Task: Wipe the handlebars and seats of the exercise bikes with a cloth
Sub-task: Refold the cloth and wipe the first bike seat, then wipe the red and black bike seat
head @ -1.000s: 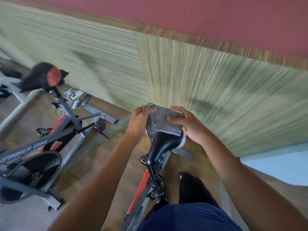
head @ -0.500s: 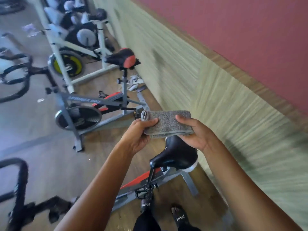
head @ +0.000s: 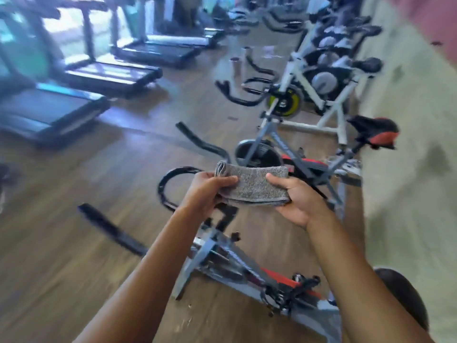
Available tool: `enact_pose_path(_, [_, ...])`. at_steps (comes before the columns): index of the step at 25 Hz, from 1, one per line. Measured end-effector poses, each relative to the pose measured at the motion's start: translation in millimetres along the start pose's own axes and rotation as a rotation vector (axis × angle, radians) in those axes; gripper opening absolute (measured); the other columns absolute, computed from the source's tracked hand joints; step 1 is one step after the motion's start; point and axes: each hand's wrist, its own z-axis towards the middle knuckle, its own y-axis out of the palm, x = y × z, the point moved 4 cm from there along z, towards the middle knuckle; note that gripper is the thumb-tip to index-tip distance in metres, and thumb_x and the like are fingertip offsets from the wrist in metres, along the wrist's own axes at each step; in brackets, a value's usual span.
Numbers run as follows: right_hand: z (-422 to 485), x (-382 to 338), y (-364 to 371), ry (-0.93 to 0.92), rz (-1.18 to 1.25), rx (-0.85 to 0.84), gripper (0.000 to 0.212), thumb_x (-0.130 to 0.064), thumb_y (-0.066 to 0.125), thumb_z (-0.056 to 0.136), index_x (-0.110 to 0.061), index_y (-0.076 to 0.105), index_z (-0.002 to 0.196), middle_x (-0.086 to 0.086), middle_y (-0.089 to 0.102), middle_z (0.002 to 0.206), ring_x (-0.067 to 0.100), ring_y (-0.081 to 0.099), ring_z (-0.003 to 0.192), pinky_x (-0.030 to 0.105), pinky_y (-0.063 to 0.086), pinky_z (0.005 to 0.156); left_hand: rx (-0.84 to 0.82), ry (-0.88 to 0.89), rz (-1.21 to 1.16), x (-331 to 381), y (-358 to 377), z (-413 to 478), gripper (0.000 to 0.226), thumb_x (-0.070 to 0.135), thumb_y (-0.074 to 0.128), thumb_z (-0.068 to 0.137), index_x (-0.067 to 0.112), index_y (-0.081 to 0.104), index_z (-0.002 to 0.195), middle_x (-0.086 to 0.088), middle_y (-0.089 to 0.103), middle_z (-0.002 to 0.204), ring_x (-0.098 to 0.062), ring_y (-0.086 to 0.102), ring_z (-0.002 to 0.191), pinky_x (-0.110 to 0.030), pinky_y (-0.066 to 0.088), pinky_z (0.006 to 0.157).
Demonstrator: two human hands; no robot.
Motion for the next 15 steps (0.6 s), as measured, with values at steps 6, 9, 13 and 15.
enact_pose_path(6, [49,137,249,0.102,-0.177,-0.167,0.053,-0.050,0.044,0.101,-0.006,0.072,0.111,0.018,0.071,0.114,0.028,0.067,0.102,0.045,0.050,0.098,0.473,0.174,0.230,39,-209,-51,0.044,0.026,0.060,0.098,0.003,0.061,0.061,0.002,0.053,0.043,-0.005,0.049,0.038,-0.025,0.040,0.046])
enact_pose_path(9, [56,195,357,0.105,-0.138,-0.272,0.048,-0.056,0.042,0.099,-0.019,0.071,0.094,-0.005,0.076,0.087,0.004,0.071,0.079,0.024,0.053,0.079,0.442,0.094,0.207,52,-287,-66,0.073,0.065,0.029,0.099,0.008,0.074,0.094,-0.010,0.072,0.085,-0.019,0.068,0.082,-0.023,0.050,0.076])
enact_pose_path(13, [84,241,441,0.137,-0.128,-0.291,0.036,-0.051,0.059,0.095,-0.020,0.068,0.081,0.010,0.068,0.084,0.019,0.065,0.078,0.032,0.048,0.076,0.475,0.048,0.228,58,-388,-63,0.088,0.089,0.025,0.081,0.017,0.075,0.083,-0.019,0.072,0.106,-0.032,0.065,0.107,-0.044,0.047,0.102])
enact_pose_path(15, [108,252,464,0.180,-0.085,-0.298,0.022,-0.032,0.066,0.091,-0.010,0.070,0.091,0.018,0.066,0.096,0.026,0.066,0.080,0.038,0.051,0.077,0.475,0.087,0.154,67,-434,-53,0.068,0.070,0.036,0.094,0.015,0.073,0.084,-0.015,0.072,0.101,-0.026,0.066,0.093,-0.037,0.049,0.089])
